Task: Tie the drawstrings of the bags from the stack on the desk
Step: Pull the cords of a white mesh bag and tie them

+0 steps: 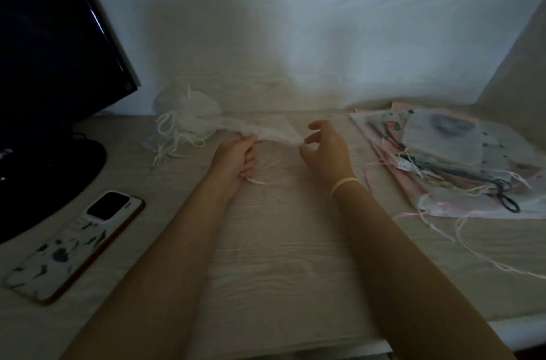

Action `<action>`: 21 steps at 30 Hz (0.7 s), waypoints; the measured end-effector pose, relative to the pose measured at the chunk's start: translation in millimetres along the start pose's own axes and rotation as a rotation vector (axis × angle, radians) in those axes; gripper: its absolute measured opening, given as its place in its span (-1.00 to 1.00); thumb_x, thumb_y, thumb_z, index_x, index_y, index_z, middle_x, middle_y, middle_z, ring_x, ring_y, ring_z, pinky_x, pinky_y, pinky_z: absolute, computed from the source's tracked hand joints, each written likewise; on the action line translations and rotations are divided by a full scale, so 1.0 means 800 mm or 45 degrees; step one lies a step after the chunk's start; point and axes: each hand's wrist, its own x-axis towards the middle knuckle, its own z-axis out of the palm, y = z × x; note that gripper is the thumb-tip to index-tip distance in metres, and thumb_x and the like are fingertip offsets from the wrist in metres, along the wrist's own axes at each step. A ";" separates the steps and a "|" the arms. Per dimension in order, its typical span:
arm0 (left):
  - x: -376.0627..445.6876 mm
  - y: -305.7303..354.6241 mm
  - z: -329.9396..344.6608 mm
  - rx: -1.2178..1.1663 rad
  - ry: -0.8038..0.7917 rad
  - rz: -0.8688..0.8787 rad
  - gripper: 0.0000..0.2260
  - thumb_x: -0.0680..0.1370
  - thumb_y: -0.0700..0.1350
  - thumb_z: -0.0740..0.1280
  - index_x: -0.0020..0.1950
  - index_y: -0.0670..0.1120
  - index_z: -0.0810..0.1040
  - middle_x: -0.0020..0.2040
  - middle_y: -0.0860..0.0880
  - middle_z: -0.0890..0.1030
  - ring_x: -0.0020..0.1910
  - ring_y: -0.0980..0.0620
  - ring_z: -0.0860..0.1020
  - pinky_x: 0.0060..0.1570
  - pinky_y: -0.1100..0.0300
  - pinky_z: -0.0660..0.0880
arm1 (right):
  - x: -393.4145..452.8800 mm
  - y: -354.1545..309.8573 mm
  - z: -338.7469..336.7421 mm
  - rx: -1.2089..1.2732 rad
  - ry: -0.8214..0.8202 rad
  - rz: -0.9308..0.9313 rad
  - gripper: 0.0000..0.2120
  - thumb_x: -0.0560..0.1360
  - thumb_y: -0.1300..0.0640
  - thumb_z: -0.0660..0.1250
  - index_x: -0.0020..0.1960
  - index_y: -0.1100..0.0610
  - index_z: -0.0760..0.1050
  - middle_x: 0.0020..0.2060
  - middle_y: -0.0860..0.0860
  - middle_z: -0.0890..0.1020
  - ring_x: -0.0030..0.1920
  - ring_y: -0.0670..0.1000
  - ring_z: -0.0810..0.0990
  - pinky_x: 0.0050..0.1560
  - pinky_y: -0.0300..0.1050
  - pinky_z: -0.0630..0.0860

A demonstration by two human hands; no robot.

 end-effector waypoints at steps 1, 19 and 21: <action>-0.002 0.001 0.000 0.001 -0.024 0.007 -0.82 0.64 -0.14 0.19 -0.11 -0.14 0.50 -0.57 0.08 0.21 -0.66 0.19 0.13 -0.67 0.38 0.02 | 0.000 0.001 -0.003 0.003 0.003 0.030 -0.60 0.42 0.19 0.40 0.23 0.13 0.41 -0.04 0.05 0.64 0.05 0.07 0.56 0.13 -0.07 0.46; -0.015 0.004 -0.006 0.729 0.392 0.321 -0.83 0.50 -0.04 0.37 -0.25 -0.08 0.57 -0.27 -0.04 0.52 -0.23 0.04 0.47 -0.20 0.16 0.36 | -0.003 -0.005 -0.027 0.388 -0.109 0.327 -0.91 0.42 0.25 0.43 -0.16 0.10 0.54 -0.44 -0.02 0.44 -0.54 -0.11 0.37 -0.53 -0.26 0.30; -0.010 0.003 -0.011 0.756 0.428 0.327 -0.88 0.49 -0.09 0.34 -0.19 -0.12 0.59 -0.25 -0.05 0.51 -0.22 0.05 0.46 -0.21 0.17 0.35 | 0.000 0.000 -0.031 0.194 0.044 0.285 -0.92 0.43 0.22 0.41 -0.13 0.07 0.56 -0.36 -0.07 0.46 -0.34 -0.08 0.45 -0.27 -0.20 0.41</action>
